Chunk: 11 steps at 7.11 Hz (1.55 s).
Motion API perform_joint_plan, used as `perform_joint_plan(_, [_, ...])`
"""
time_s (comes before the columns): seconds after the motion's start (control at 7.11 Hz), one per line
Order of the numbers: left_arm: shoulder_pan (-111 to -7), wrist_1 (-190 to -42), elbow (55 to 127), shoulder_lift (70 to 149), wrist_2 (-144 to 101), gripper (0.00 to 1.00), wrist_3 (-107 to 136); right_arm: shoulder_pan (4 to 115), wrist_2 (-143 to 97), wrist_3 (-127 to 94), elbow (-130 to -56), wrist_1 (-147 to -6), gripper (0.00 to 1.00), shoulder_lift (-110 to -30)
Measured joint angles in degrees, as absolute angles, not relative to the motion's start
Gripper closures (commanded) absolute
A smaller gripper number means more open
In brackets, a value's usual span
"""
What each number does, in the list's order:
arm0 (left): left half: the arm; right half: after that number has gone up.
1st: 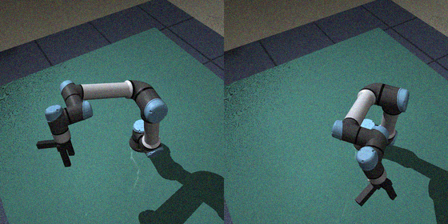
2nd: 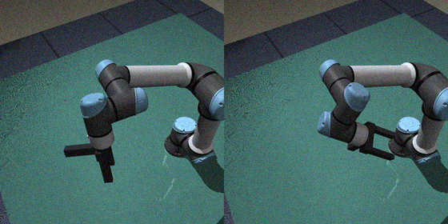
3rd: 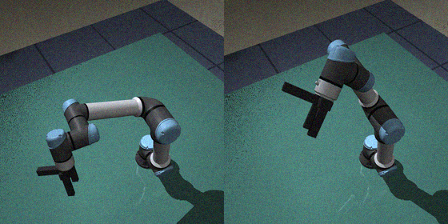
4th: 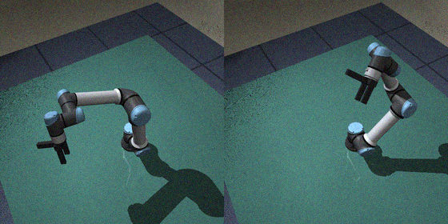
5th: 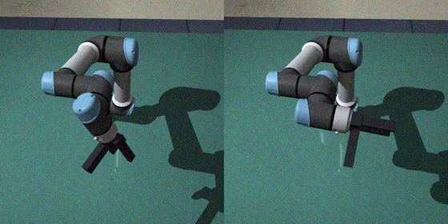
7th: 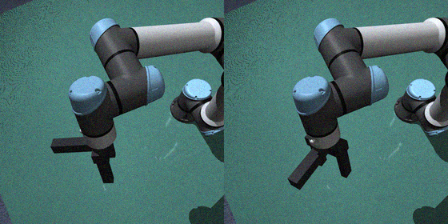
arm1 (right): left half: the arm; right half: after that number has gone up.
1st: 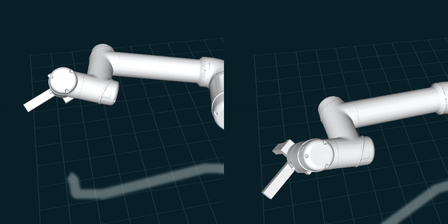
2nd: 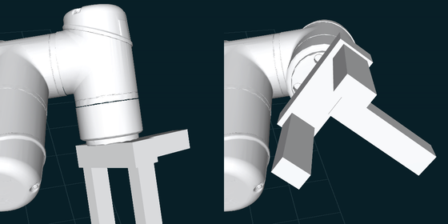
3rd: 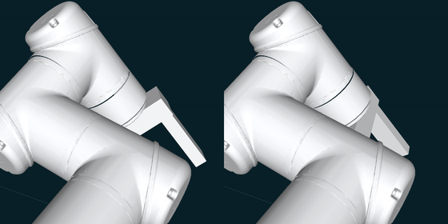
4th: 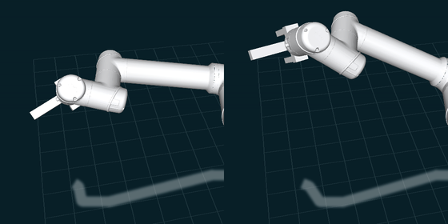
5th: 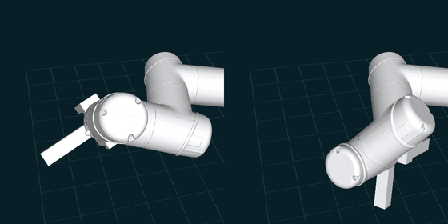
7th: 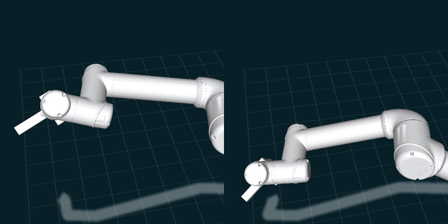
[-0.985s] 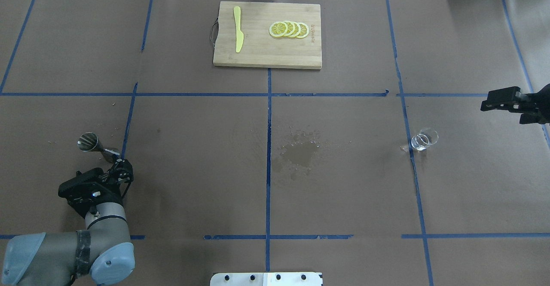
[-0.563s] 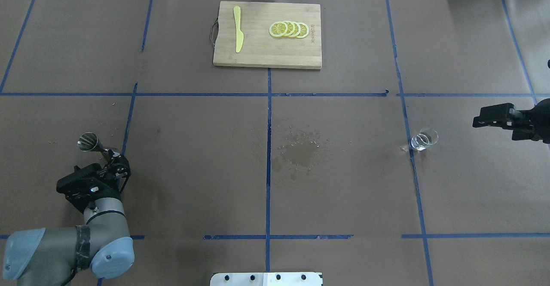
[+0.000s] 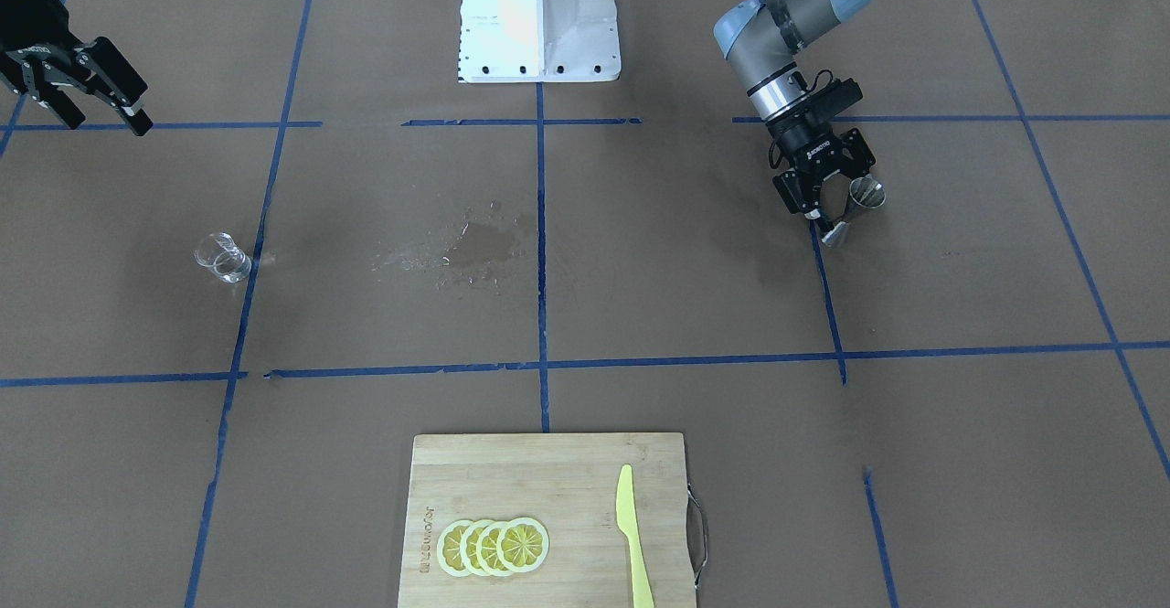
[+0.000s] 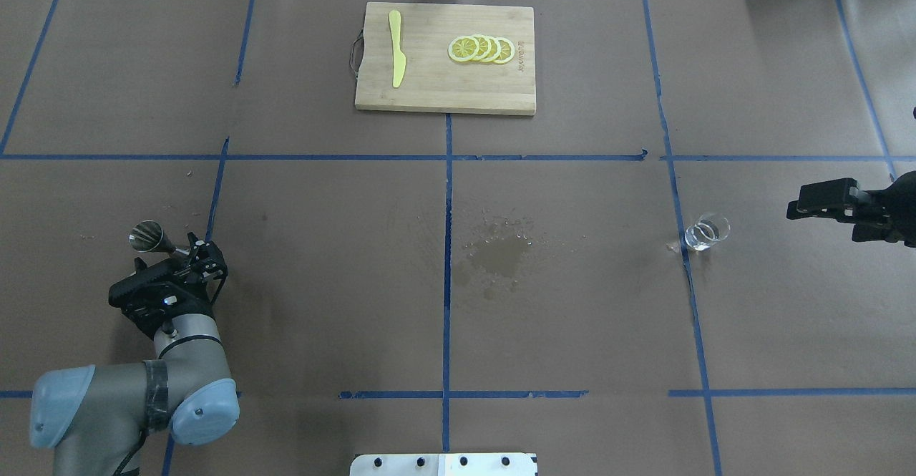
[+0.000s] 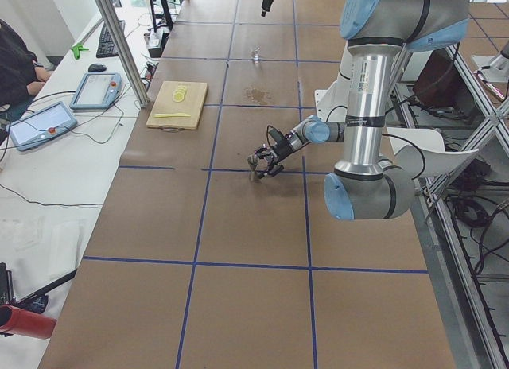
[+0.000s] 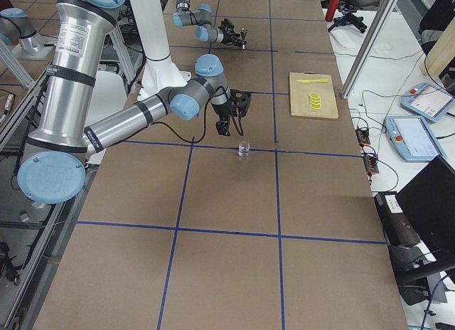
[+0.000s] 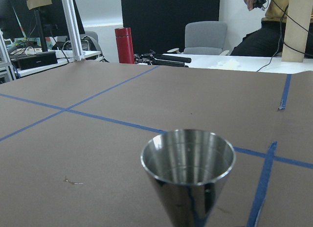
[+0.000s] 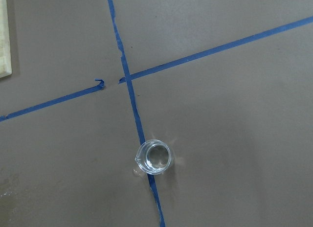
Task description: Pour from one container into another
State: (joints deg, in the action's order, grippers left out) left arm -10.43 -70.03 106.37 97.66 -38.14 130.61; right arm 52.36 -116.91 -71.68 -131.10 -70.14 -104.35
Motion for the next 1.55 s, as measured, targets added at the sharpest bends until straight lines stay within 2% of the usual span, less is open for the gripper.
perform_joint_plan(1.55, [-12.0,-63.3,101.7,100.9,-37.1,0.2,134.6,52.4,-118.3,-71.7,-131.2,-70.2,0.0,-104.7])
